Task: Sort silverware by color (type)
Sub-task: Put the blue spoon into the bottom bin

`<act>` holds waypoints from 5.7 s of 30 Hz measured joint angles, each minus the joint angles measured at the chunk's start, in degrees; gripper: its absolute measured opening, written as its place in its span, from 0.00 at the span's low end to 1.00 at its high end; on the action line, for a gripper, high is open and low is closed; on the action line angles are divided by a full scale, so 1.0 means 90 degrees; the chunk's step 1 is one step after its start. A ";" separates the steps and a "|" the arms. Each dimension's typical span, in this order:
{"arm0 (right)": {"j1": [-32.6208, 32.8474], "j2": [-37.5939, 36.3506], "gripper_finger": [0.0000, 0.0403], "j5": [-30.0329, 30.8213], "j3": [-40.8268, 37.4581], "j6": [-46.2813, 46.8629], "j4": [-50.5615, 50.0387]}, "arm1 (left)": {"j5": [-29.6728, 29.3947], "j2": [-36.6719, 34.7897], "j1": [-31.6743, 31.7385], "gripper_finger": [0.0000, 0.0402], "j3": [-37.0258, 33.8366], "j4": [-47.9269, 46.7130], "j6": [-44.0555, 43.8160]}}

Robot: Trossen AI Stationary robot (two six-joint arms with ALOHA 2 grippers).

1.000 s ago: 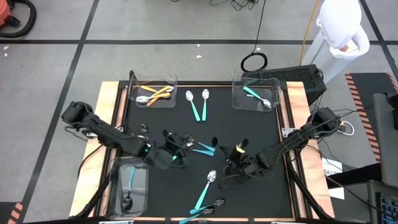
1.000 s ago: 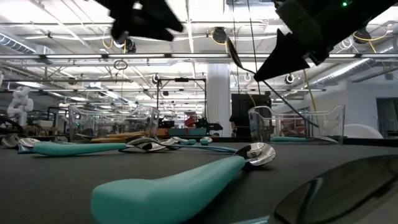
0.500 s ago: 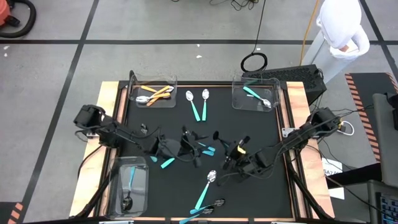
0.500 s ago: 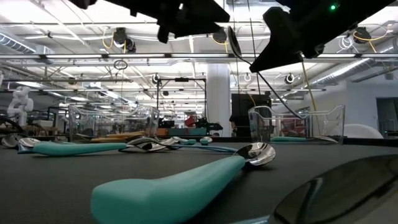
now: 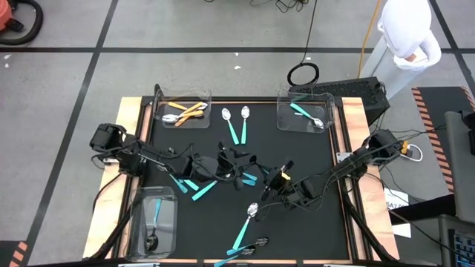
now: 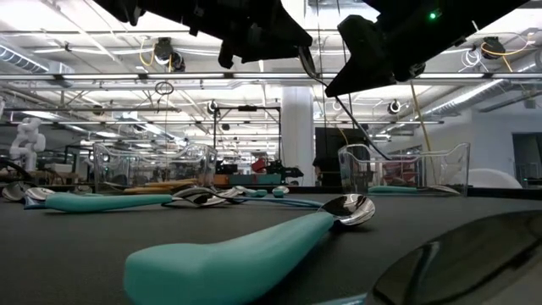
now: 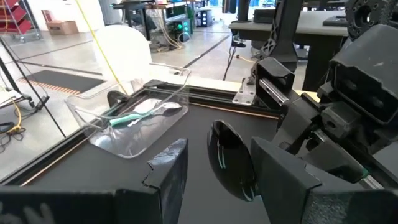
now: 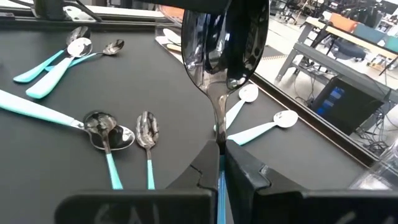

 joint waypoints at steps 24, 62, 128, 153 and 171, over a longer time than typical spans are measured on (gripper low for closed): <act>0.0456 -0.0241 0.29 -0.0754 0.0012 -0.0410 0.1507 | -0.0948 -0.0686 0.0069 0.01 -0.0005 -0.2466 0.1120; 0.0614 -0.0551 0.33 -0.1423 0.0010 0.0515 0.1368 | 0.3986 -0.3487 -0.3232 0.06 0.0230 -1.0737 -0.5813; -0.1848 -0.0556 0.33 -0.4243 0.0005 0.0074 0.1156 | 0.0130 -0.3458 -0.1816 0.48 0.0119 -0.9694 -0.4965; -0.2659 0.1685 0.33 -0.5773 0.0026 -0.1278 0.2739 | -0.1071 -0.2090 -0.1012 0.48 0.0124 -0.7521 -0.2668; -0.2756 0.2370 0.03 -0.6238 0.1267 -0.1965 0.0610 | -0.1160 -0.2081 0.0164 0.48 -0.0308 -0.7471 -0.2993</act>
